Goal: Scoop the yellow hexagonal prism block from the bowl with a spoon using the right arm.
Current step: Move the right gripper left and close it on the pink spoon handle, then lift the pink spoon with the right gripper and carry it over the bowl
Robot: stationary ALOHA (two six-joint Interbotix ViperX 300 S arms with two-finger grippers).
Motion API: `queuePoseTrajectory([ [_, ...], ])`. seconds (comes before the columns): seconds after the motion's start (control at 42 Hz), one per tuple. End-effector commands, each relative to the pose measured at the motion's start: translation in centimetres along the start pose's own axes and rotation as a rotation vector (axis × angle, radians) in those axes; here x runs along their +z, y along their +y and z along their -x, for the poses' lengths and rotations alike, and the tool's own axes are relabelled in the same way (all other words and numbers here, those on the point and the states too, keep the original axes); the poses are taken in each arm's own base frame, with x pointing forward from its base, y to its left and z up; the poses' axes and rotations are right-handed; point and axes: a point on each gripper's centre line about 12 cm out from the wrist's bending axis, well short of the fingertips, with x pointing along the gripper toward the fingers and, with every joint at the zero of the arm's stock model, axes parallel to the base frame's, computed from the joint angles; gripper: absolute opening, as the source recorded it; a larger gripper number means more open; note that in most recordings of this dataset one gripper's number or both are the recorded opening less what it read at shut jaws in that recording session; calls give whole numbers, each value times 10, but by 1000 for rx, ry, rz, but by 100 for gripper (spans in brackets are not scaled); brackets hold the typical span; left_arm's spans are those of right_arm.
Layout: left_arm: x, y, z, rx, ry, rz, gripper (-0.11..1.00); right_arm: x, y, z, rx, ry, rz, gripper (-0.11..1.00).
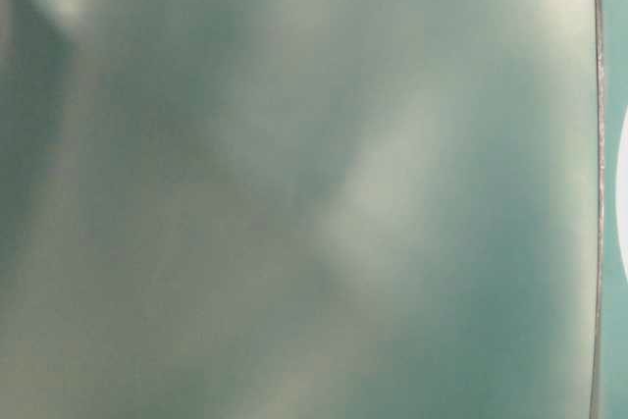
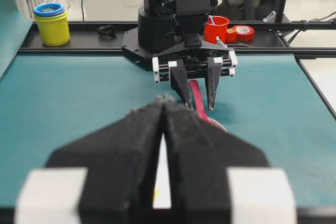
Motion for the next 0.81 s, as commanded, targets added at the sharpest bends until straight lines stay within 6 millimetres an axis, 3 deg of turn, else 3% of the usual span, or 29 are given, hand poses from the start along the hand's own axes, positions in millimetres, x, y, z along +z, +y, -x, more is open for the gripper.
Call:
queuePoseTrajectory([
  [0.0,4,0,-2,-2,-9,-3,1,3,2,0,7,-11,-4,51],
  [0.476,4,0,-2,-2,-8,-3,1,0,2,-2,5,15,-6,50],
  [0.595,4,0,-2,-2,-8,-3,1,1,2,-1,7,12,-5,44],
  [0.738,4,0,-2,-2,-9,-3,1,1,2,-1,6,4,-5,25],
  [0.785,5,0,-2,-2,-11,-3,1,2,2,-1,6,-2,-5,24],
])
